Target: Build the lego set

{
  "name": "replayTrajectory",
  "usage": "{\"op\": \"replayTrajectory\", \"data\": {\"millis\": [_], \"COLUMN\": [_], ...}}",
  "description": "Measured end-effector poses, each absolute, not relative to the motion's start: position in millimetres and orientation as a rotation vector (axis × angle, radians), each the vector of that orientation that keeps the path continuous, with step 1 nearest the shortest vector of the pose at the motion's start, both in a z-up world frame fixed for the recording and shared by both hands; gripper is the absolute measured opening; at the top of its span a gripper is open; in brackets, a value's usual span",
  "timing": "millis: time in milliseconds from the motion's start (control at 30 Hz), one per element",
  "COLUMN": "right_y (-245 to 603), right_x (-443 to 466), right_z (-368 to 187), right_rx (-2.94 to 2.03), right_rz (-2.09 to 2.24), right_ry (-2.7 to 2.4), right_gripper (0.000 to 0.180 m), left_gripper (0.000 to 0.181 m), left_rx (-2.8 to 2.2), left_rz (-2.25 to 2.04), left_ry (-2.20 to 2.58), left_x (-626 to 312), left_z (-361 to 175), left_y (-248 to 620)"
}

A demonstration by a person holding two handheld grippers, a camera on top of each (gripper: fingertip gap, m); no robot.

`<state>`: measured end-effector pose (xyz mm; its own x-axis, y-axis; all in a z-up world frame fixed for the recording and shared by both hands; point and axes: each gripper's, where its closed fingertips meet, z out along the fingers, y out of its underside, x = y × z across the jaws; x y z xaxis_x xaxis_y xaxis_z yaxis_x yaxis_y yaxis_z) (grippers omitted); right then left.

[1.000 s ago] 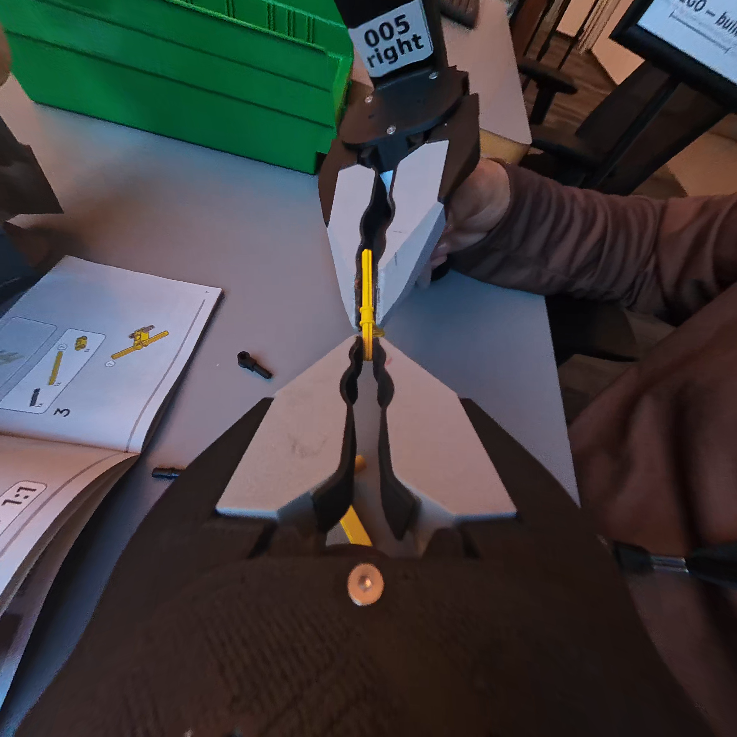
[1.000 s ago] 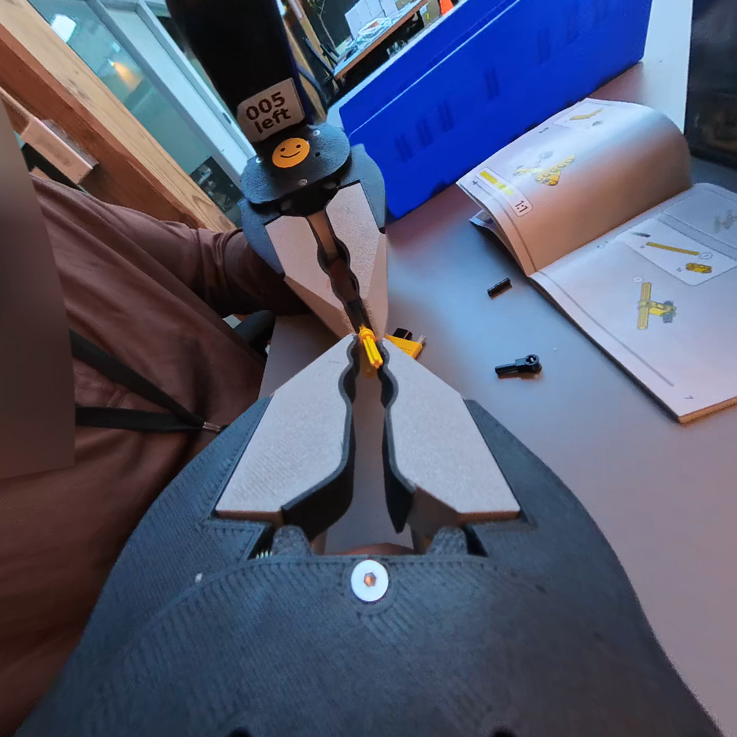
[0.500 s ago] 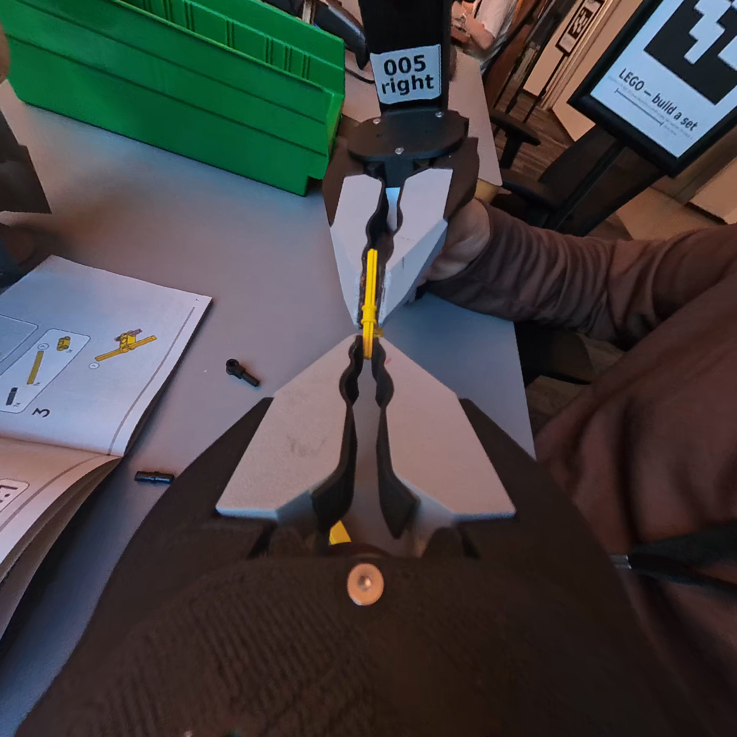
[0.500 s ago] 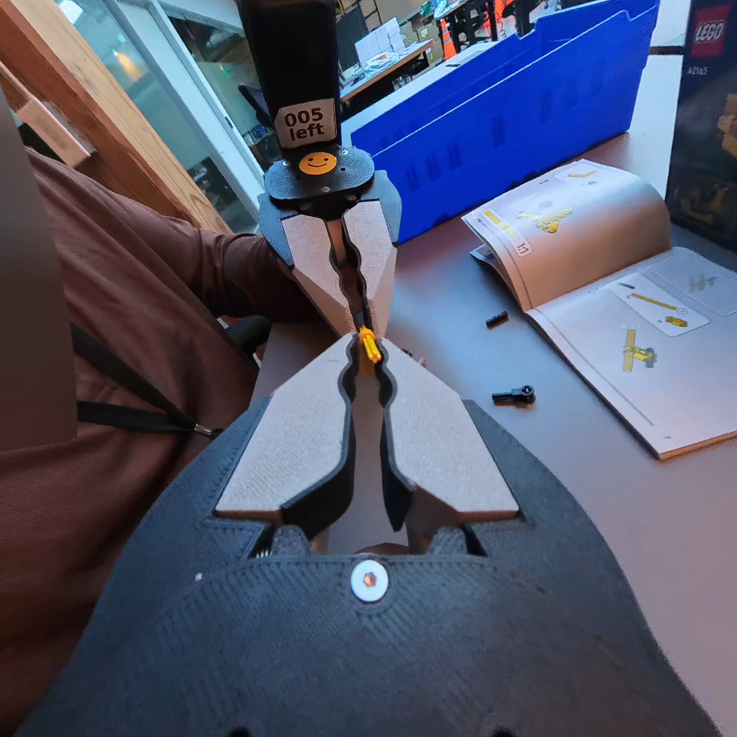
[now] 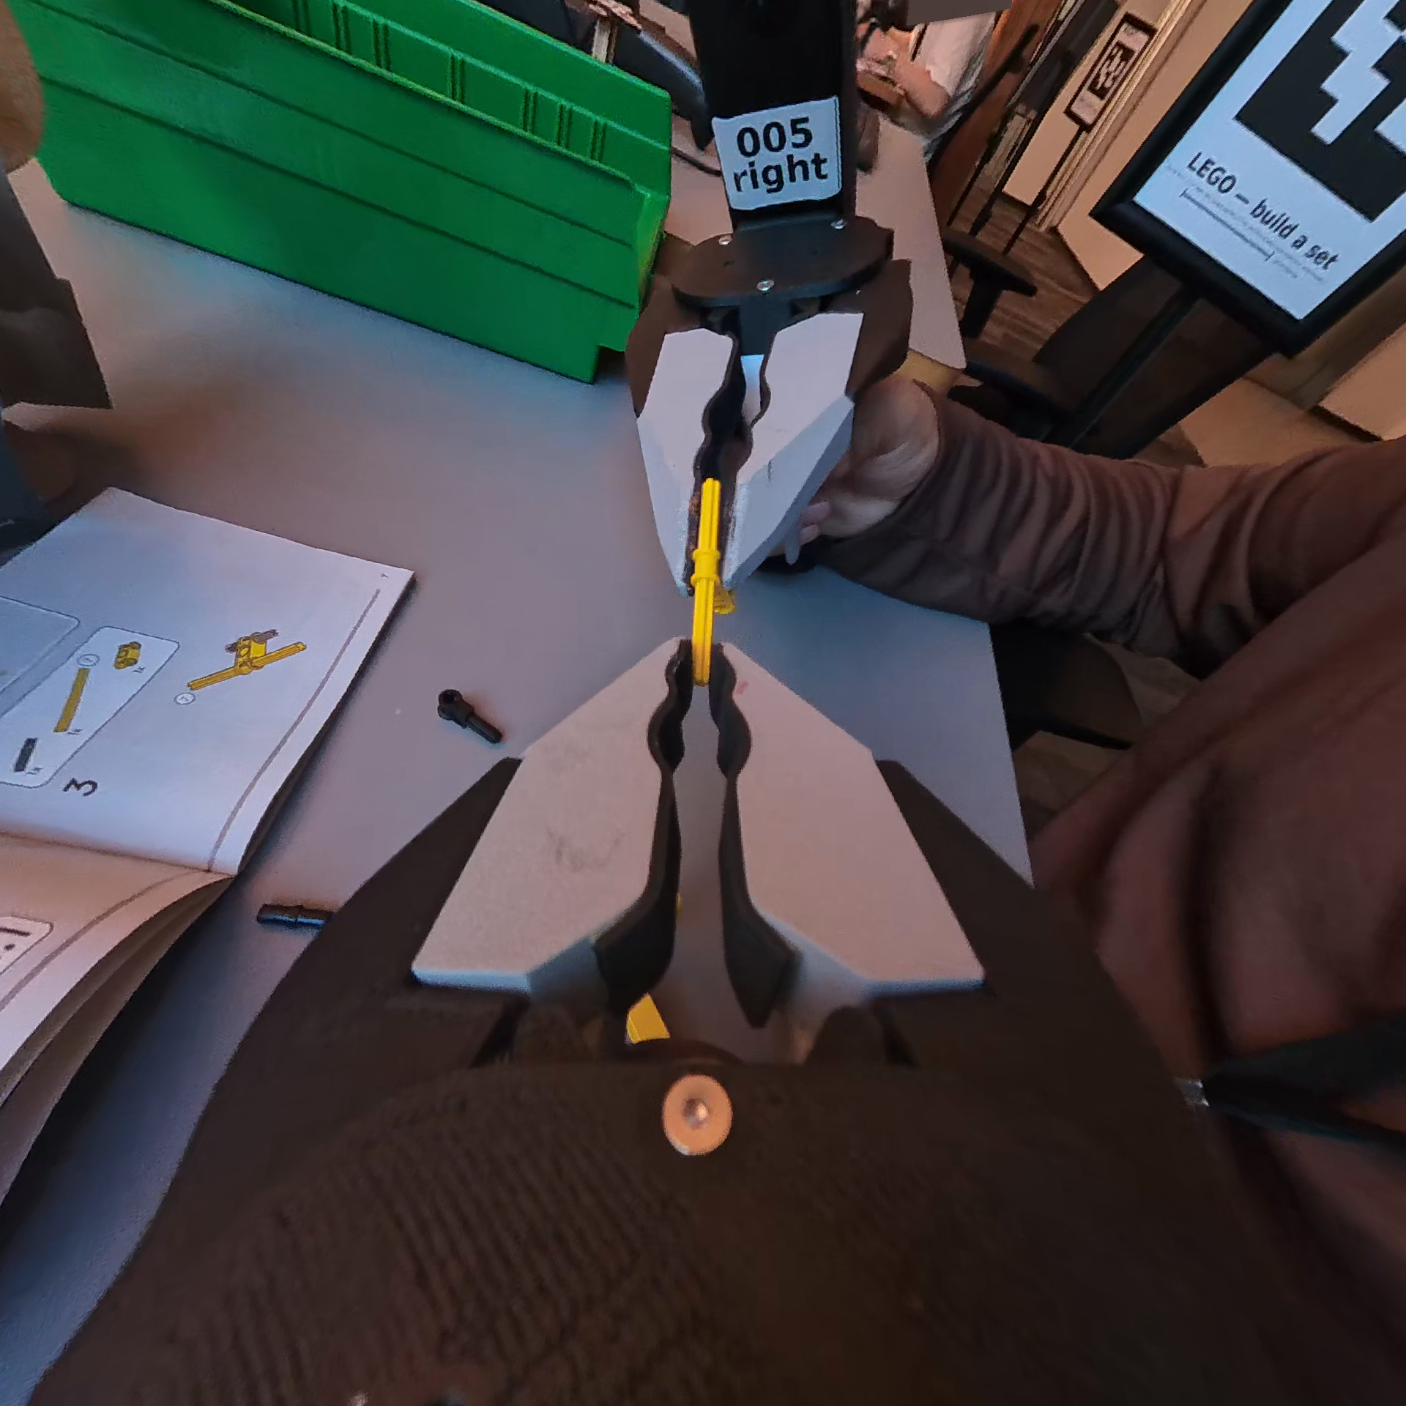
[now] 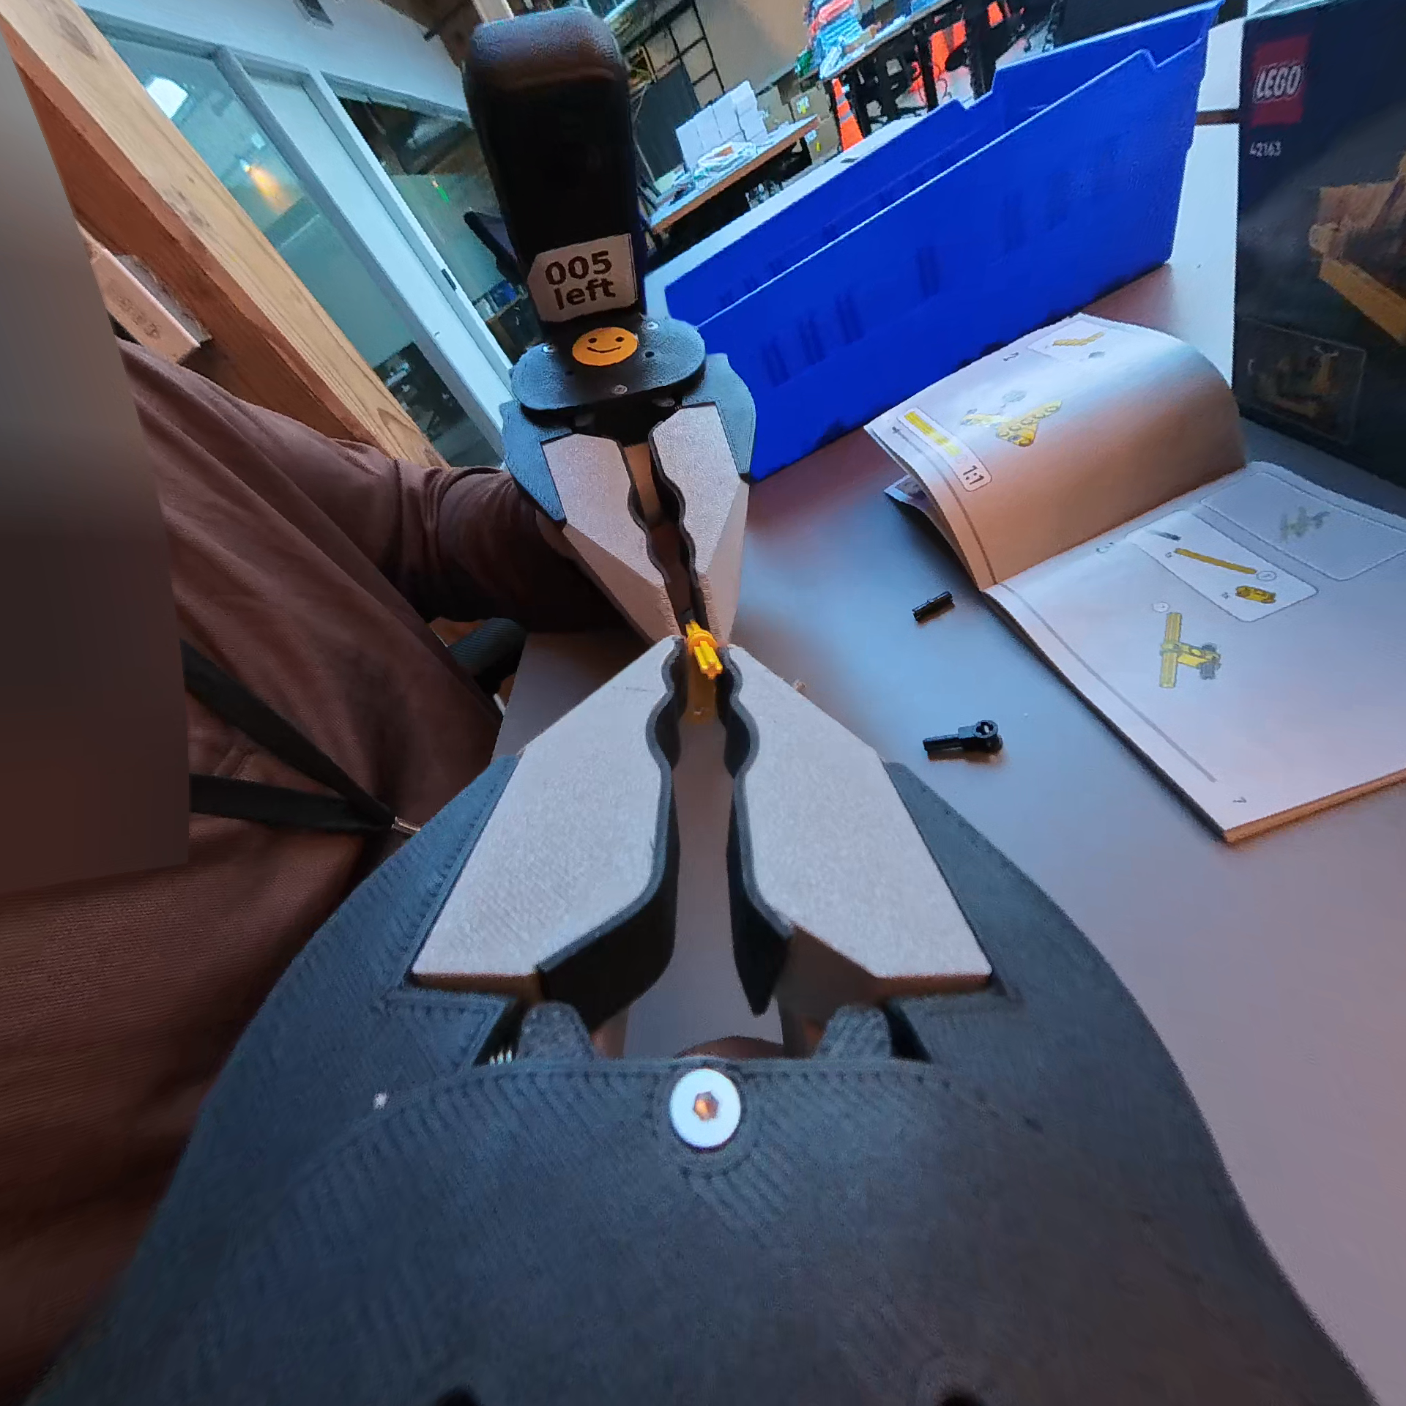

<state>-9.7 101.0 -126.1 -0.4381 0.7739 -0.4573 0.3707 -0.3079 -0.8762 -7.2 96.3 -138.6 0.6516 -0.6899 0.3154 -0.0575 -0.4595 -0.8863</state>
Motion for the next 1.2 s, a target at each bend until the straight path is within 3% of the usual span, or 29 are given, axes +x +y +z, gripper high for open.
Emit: {"op": "replayTrajectory", "data": {"millis": [1200], "right_y": [96.8], "right_x": [-18.9], "right_z": [-114.0], "right_rx": [-1.415], "right_rz": [1.915], "right_ry": [-1.52], "right_gripper": [0.004], "left_gripper": [0.002], "left_rx": [-1.88], "left_rz": [-0.814], "left_ry": [0.544], "left_x": [-9.2], "left_z": [-125.4], "left_y": [97.6]}}
